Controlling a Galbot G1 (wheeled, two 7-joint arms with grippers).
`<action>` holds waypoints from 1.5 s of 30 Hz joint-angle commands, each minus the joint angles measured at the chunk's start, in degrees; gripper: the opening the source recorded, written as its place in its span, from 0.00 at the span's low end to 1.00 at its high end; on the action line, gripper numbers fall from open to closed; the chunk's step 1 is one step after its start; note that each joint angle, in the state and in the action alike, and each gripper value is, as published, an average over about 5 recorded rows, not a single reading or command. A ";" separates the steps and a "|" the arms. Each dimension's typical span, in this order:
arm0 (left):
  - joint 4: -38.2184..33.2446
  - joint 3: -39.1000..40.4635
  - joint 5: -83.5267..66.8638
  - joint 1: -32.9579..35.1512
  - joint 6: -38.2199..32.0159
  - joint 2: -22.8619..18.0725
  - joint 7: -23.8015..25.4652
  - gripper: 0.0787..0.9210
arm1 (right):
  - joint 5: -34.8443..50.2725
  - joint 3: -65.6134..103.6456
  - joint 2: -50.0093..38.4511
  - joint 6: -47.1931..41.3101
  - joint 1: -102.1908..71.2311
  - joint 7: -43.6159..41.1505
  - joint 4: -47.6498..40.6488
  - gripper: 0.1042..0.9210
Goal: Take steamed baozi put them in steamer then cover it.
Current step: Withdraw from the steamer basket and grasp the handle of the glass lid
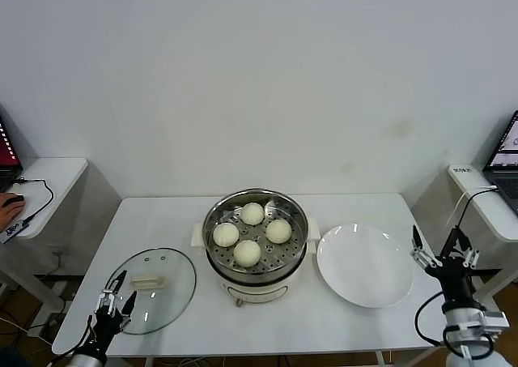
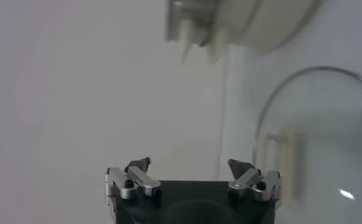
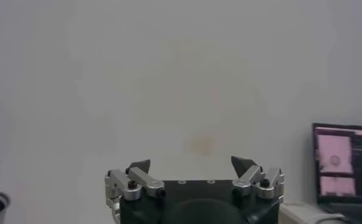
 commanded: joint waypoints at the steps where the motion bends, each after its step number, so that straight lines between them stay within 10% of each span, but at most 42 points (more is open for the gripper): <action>1: 5.22 1.37 8.67 -5.48 -1.03 0.86 0.81 0.88 | -1.16 2.13 3.08 0.58 -4.57 0.16 2.58 0.88; 45: 17.58 7.85 2.26 -20.78 0.65 1.25 3.07 0.88 | -3.75 -1.27 5.83 0.84 -6.75 0.08 3.15 0.88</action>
